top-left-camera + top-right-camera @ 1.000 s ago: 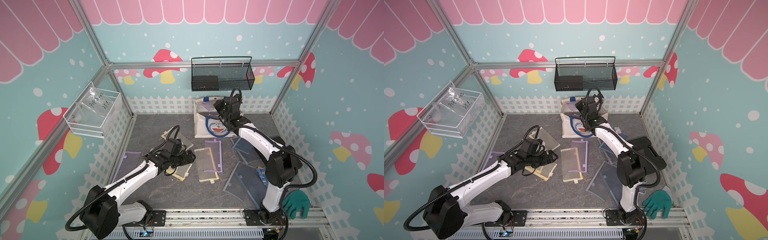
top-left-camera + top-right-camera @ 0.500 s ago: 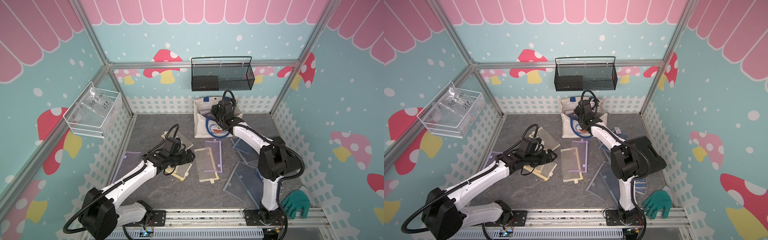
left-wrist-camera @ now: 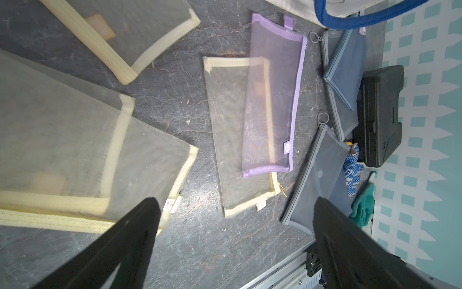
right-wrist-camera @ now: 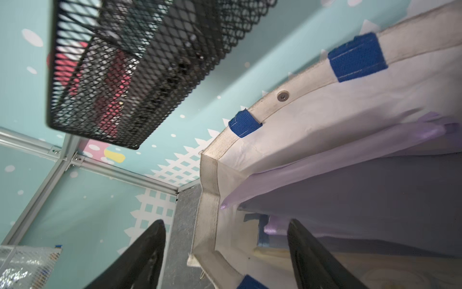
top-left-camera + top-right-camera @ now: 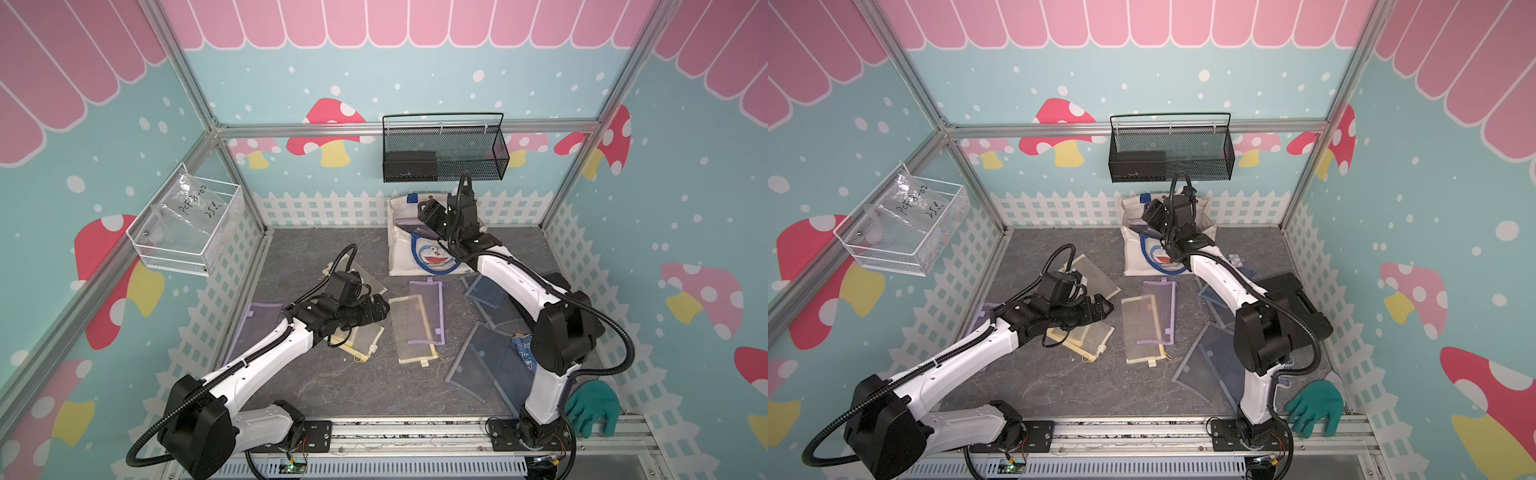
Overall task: Put the pencil pouch into the canvas bag
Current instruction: Place the pencil pouch in the canvas bag, then pick up the pencil pouch.
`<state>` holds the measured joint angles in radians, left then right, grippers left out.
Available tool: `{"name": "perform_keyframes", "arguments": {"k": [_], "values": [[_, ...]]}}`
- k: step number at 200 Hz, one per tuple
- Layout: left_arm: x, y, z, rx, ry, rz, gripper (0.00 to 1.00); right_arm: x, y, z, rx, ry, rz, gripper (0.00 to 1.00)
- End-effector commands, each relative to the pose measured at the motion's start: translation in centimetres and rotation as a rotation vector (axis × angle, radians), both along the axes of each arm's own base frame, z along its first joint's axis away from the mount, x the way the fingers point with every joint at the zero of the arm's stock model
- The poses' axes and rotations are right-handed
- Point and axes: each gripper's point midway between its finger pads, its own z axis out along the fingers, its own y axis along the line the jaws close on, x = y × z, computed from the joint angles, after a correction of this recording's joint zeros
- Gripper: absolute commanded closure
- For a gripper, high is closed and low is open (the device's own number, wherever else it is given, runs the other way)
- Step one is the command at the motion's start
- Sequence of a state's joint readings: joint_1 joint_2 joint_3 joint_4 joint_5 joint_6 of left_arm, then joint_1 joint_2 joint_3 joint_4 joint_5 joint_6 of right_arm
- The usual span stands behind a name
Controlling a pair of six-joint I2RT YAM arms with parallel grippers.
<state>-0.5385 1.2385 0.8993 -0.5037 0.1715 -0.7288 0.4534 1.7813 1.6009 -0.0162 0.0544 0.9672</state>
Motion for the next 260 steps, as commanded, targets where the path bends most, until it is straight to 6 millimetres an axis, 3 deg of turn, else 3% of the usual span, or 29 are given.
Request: {"name": "perform_keyframes", "arguments": {"k": [1, 15, 31, 71, 93, 127, 152, 198, 228, 260], "values": [[0.3, 0.3, -0.5, 0.020, 0.003, 0.009, 0.04, -2.7, -0.2, 2.6, -0.116, -0.080, 0.087, 0.21], [0.4, -0.1, -0.5, 0.015, 0.005, -0.005, 0.05, -4.6, -0.6, 2.6, -0.182, -0.085, 0.137, 0.21], [0.7, -0.6, -0.7, 0.009, 0.016, -0.026, 0.06, -7.3, -1.0, 1.3, -0.239, -0.070, 0.215, 0.21], [1.4, -4.1, -2.9, -0.062, 0.128, -0.120, 0.14, -14.4, -3.1, -4.3, -0.294, 0.038, 0.337, 0.22], [2.7, -5.9, -4.0, -0.086, 0.141, -0.139, 0.20, -17.8, -3.7, -9.5, -0.274, 0.133, 0.398, 0.23], [5.2, -8.3, -6.4, -0.118, 0.160, -0.153, 0.25, -21.1, -3.5, -16.5, -0.181, 0.265, 0.486, 0.25], [7.3, -10.1, -7.8, -0.139, 0.158, -0.162, 0.26, -22.0, -4.0, -19.9, -0.112, 0.309, 0.493, 0.28], [10.3, -11.9, -10.1, -0.150, 0.147, -0.138, 0.28, -21.8, -4.2, -24.1, -0.021, 0.356, 0.501, 0.31], [10.7, -12.9, -12.0, -0.165, 0.166, -0.141, 0.31, -20.9, -4.2, -25.7, 0.075, 0.348, 0.505, 0.35], [10.0, -14.3, -12.8, -0.199, 0.173, -0.158, 0.37, -19.4, -3.5, -27.3, 0.114, 0.368, 0.533, 0.40]]}}
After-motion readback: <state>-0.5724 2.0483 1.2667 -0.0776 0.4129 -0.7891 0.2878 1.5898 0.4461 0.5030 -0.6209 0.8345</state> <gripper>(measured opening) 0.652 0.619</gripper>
